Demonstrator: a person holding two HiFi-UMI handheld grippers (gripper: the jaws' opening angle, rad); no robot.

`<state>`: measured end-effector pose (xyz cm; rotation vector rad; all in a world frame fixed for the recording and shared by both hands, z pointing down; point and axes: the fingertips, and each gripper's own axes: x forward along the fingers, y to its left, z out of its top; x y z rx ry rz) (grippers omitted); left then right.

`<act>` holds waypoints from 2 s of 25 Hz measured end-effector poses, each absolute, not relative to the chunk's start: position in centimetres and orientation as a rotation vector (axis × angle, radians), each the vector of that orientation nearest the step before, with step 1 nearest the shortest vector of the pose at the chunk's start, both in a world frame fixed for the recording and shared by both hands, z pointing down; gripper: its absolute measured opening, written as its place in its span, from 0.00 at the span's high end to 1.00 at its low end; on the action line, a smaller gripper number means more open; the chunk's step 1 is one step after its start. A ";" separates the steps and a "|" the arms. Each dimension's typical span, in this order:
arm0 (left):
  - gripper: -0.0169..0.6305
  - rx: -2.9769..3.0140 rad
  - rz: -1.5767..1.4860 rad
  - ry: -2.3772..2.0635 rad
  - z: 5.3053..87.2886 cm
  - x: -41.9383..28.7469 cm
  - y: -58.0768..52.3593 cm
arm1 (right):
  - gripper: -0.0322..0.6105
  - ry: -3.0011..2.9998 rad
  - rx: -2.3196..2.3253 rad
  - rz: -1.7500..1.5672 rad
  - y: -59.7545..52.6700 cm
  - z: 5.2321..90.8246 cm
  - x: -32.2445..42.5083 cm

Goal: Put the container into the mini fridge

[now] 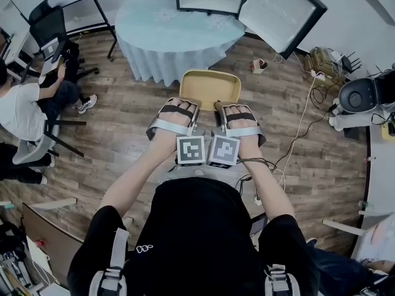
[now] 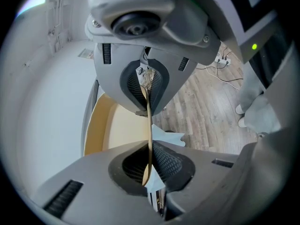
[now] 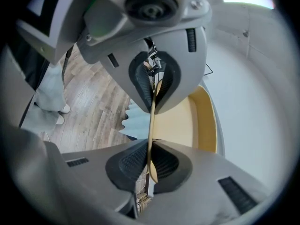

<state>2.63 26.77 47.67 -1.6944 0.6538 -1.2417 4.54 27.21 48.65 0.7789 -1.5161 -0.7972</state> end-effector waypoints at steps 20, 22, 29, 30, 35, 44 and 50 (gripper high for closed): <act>0.94 -1.667 -1.349 0.639 49.2 0.2 24.3 | 0.93 -1.562 0.703 -0.819 24.9 49.5 2.8; 0.94 -1.669 -1.337 0.646 49.1 0.1 23.1 | 0.93 -1.553 0.705 -0.825 23.7 49.3 2.8; 0.94 -1.673 -1.282 0.678 48.5 1.1 17.2 | 0.93 -1.508 0.724 -0.846 17.9 48.5 3.7; 0.94 -1.673 -1.276 0.685 48.4 1.2 16.2 | 0.93 -1.503 0.726 -0.851 16.9 48.5 3.8; 0.94 -1.676 -1.280 0.717 49.5 0.7 11.1 | 0.93 -1.523 0.724 -0.854 11.7 49.5 3.3; 0.94 -1.678 -1.348 0.749 50.2 -3.0 -0.6 | 0.93 -1.577 0.705 -0.837 -0.2 50.3 -0.2; 0.94 -1.716 -1.391 0.698 50.6 -3.8 -8.9 | 0.93 -1.607 0.683 -0.777 -8.5 50.7 -1.1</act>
